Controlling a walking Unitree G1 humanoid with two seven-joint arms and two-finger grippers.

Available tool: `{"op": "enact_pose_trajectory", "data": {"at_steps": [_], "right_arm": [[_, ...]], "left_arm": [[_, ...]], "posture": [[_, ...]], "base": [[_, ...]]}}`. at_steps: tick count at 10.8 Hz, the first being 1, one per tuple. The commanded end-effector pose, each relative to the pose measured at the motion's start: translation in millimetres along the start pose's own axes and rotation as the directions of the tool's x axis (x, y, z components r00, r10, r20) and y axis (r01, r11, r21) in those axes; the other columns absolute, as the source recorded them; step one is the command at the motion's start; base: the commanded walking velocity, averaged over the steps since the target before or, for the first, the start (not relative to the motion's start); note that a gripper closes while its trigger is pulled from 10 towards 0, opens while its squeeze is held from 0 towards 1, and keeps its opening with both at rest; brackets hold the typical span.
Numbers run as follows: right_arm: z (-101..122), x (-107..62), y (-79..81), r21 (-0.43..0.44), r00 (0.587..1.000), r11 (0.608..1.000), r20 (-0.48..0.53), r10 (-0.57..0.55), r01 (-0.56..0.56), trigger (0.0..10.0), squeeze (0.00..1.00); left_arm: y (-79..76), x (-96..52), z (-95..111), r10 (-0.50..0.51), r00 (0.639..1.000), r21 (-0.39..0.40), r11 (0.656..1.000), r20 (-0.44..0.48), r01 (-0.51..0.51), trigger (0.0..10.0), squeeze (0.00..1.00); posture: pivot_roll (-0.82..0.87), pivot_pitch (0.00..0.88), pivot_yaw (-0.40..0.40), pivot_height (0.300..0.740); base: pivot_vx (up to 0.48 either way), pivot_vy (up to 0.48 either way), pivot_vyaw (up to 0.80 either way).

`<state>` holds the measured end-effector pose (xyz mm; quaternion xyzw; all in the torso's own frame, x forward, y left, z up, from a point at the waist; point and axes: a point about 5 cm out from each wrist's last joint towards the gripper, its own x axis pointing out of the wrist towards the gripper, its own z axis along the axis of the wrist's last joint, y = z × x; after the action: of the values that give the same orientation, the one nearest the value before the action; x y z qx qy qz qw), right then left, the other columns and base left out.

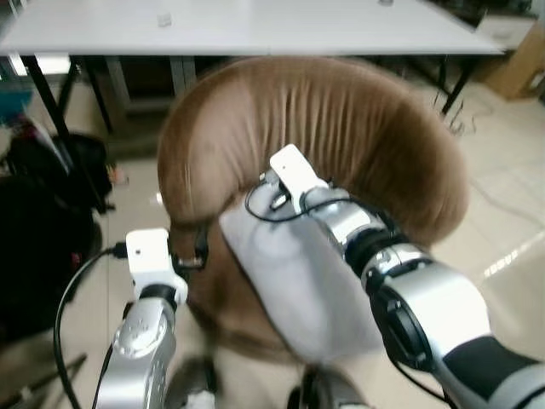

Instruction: Move the pillow to the sofa from floor

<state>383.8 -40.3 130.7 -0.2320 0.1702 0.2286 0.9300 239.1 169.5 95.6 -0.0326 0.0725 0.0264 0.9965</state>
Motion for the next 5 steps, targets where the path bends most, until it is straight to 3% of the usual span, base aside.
{"op": "enact_pose_trajectory", "data": {"at_steps": [1,5], "right_arm": [[-6.3,-0.6,-3.3,-0.004,1.0,1.0,-0.021,-0.005,0.005,10.0,0.0],[-6.5,-0.6,-3.0,-0.011,1.0,1.0,-0.019,-0.011,0.011,10.0,0.0]], "left_arm": [[-3.3,-0.4,0.6,-0.007,1.0,0.005,1.0,0.004,0.007,10.0,0.0],[-4.2,-1.7,-0.7,-0.003,1.0,0.005,1.0,0.0,0.003,10.0,0.0]], "posture": [[0.08,0.0,-0.132,0.616],[0.09,0.0,-0.138,0.563]], "base": [[0.0,0.0,0.0],[0.0,0.0,0.0]]}}
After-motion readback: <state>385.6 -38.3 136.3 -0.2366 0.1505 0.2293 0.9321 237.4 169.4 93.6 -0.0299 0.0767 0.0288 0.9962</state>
